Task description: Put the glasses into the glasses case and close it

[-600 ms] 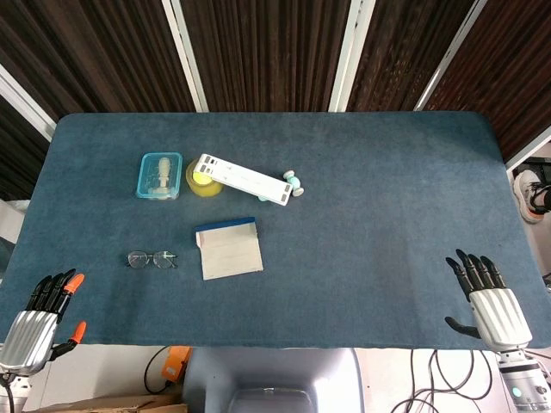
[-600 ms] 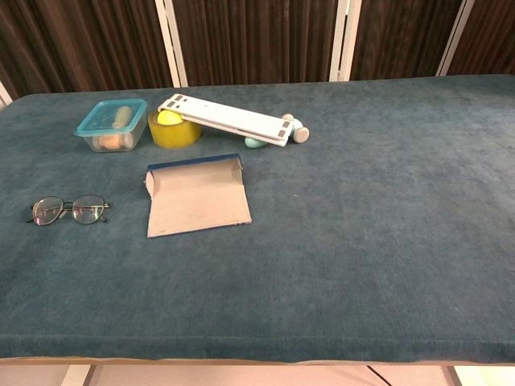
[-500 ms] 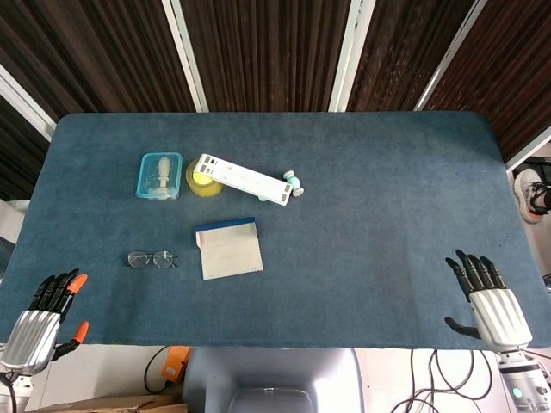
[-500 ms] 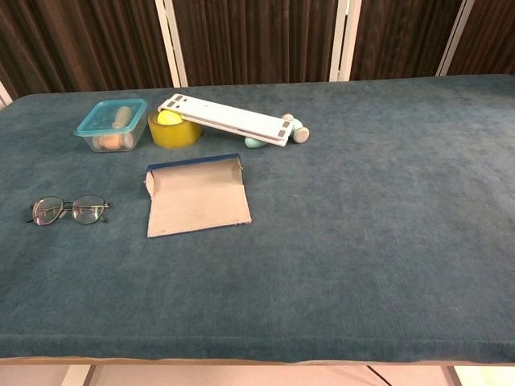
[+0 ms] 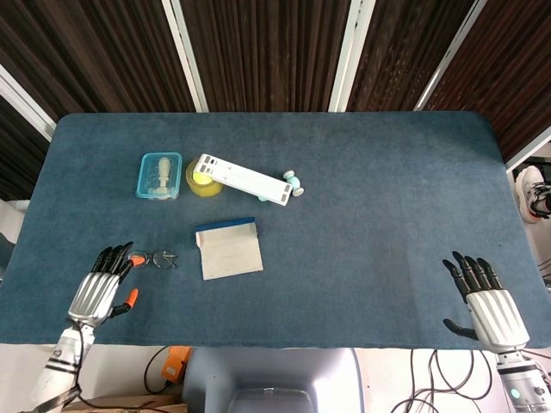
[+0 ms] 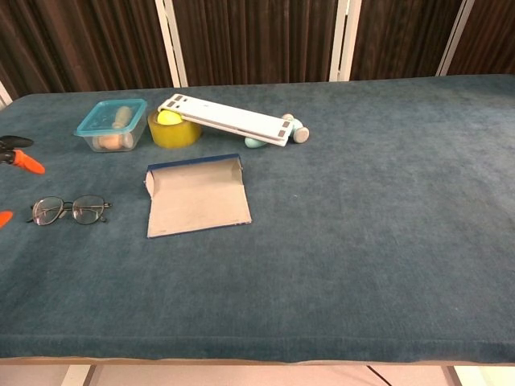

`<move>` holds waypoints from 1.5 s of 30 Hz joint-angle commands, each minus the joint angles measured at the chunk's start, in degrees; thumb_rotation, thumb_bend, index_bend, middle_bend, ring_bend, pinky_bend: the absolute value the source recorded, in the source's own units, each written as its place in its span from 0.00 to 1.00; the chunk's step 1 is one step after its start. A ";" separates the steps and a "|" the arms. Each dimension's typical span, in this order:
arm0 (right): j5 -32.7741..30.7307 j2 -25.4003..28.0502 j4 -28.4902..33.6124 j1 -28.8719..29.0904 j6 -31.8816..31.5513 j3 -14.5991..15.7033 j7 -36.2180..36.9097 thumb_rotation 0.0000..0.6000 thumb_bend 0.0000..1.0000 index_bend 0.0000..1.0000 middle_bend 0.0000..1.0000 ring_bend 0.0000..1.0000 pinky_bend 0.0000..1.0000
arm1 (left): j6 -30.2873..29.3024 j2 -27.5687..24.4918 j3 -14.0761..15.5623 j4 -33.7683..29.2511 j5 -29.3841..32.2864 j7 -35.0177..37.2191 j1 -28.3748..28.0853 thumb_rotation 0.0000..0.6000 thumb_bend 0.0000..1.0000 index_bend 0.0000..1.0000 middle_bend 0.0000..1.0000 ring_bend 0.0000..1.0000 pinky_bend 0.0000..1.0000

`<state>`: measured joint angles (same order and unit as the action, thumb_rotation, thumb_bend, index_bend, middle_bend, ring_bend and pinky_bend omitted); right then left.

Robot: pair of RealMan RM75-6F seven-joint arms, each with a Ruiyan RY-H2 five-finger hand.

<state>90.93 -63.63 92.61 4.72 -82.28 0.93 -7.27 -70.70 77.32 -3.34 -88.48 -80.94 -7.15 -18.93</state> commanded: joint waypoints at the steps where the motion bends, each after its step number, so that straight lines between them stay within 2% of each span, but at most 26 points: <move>1: -0.22 0.06 -0.08 0.00 0.09 -0.07 0.10 1.00 0.25 0.00 0.00 0.00 0.00 | 6.99 3.57 -4.31 0.78 7.15 -5.57 -4.99 1.00 0.41 0.29 0.00 0.00 0.04; 5: -0.84 0.37 -0.11 0.07 0.39 -0.31 0.53 1.00 0.25 0.00 0.00 0.00 0.00 | 11.99 5.73 -6.18 3.37 12.13 -9.11 -8.68 1.00 0.41 0.29 0.00 0.00 0.04; 11: -1.10 0.82 -0.18 -0.08 0.06 -0.52 1.43 1.00 0.25 0.00 0.00 0.00 0.00 | 14.20 9.03 -7.22 6.92 17.34 -13.49 -11.37 1.00 0.40 0.31 0.00 0.00 0.04; 17: -1.04 1.23 -0.20 -0.34 -0.51 -0.61 2.17 1.00 0.25 0.00 0.00 0.00 0.00 | 14.31 11.06 -8.05 10.17 21.12 -16.18 -12.90 1.00 0.40 0.35 0.00 0.00 0.04; 28: -1.29 1.33 -0.16 -0.43 -0.46 -0.70 2.05 1.00 0.25 0.00 0.00 0.00 0.00 | 16.08 11.25 -7.90 12.65 26.66 -18.47 -14.23 1.00 0.40 0.43 0.01 0.00 0.07; 45: -1.09 1.47 -0.06 -0.44 -0.30 -0.58 2.13 1.00 0.25 0.00 0.00 0.00 0.00 | 15.48 11.75 -7.60 14.42 30.96 -20.63 -15.57 1.00 0.41 0.61 0.10 0.02 0.13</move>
<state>89.84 -62.16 92.56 4.27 -82.58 0.35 -5.14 -55.22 89.07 -10.92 -74.08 -50.01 -27.77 -34.46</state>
